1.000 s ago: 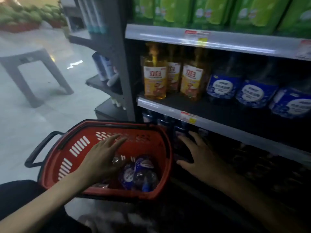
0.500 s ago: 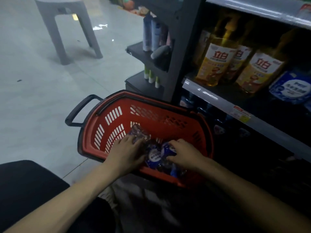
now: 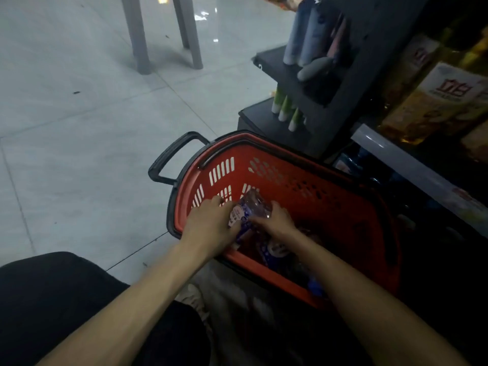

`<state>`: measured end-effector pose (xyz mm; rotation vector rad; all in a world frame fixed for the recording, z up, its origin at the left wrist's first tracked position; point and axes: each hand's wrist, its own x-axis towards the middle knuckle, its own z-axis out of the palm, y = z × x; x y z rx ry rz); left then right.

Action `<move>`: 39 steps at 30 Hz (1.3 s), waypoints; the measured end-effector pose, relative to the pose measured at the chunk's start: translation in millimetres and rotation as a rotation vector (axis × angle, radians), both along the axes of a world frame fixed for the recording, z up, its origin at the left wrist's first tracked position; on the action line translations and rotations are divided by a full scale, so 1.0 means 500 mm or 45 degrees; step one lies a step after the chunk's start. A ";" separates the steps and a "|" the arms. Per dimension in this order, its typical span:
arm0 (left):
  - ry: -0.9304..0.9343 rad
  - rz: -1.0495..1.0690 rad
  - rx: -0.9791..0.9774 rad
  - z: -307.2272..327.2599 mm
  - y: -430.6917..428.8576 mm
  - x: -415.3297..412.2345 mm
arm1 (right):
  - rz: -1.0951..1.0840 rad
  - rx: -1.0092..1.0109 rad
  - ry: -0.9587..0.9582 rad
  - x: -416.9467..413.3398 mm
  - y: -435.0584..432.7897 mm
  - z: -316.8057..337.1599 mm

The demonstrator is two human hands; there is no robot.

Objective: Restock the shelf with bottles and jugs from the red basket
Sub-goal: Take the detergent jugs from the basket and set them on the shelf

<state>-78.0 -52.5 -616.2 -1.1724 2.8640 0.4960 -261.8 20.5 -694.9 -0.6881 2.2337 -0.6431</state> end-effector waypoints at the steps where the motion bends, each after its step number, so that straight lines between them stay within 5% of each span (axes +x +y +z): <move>1: 0.012 0.040 0.003 -0.002 -0.006 0.004 | -0.070 -0.002 -0.040 0.005 -0.012 0.006; 15: 0.009 0.063 -0.102 -0.025 0.001 -0.005 | -0.464 0.042 -0.449 -0.015 -0.120 -0.027; 25: -0.093 0.093 -0.002 -0.005 0.000 -0.006 | -0.401 0.169 -0.574 -0.056 -0.066 -0.080; 39: -0.049 0.060 -0.083 0.000 0.006 -0.014 | -0.812 -0.265 -0.534 -0.017 0.117 0.172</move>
